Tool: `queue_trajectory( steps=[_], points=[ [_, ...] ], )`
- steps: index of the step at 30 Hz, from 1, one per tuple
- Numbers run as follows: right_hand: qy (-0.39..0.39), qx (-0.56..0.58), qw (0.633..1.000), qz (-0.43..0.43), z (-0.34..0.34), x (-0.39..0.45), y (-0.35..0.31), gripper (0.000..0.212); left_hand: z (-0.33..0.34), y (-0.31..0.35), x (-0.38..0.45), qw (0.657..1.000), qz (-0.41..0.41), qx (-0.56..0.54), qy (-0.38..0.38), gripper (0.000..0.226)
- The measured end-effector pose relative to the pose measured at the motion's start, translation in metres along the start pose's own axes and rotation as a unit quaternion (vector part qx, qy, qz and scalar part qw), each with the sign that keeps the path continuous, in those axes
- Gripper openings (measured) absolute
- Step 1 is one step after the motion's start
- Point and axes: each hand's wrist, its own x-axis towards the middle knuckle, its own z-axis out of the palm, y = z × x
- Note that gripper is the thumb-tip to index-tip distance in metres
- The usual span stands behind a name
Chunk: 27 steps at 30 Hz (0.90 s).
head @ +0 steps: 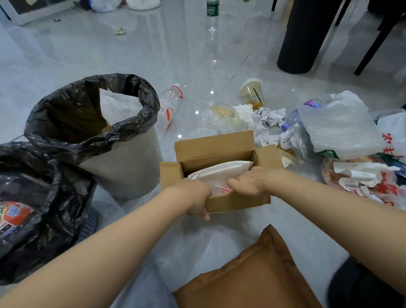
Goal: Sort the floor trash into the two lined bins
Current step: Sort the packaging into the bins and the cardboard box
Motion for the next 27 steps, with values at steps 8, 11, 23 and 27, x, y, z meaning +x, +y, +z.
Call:
queue_trajectory(
  steps=[8, 11, 23, 27],
  points=[
    [-0.069, 0.064, 0.993, 0.070, -0.005, 0.000, -0.021, 0.063, -0.013, 0.006, 0.011, 0.990, -0.026, 0.008, -0.138, 0.043],
    [-0.059, 0.053, 0.994, 0.076, 0.007, -0.003, -0.022, 0.075, -0.021, 0.015, 0.010, 0.979, -0.034, 0.020, -0.200, 0.045],
    [0.063, -0.051, 0.988, -0.129, 0.005, -0.102, 0.011, 0.055, 0.042, 0.027, -0.033, 0.972, -0.001, -0.102, 0.213, 0.030],
    [0.079, -0.023, 0.990, -0.113, 0.000, -0.123, 0.015, 0.058, 0.046, 0.034, -0.042, 0.944, -0.026, -0.149, 0.294, 0.030]
  ],
)
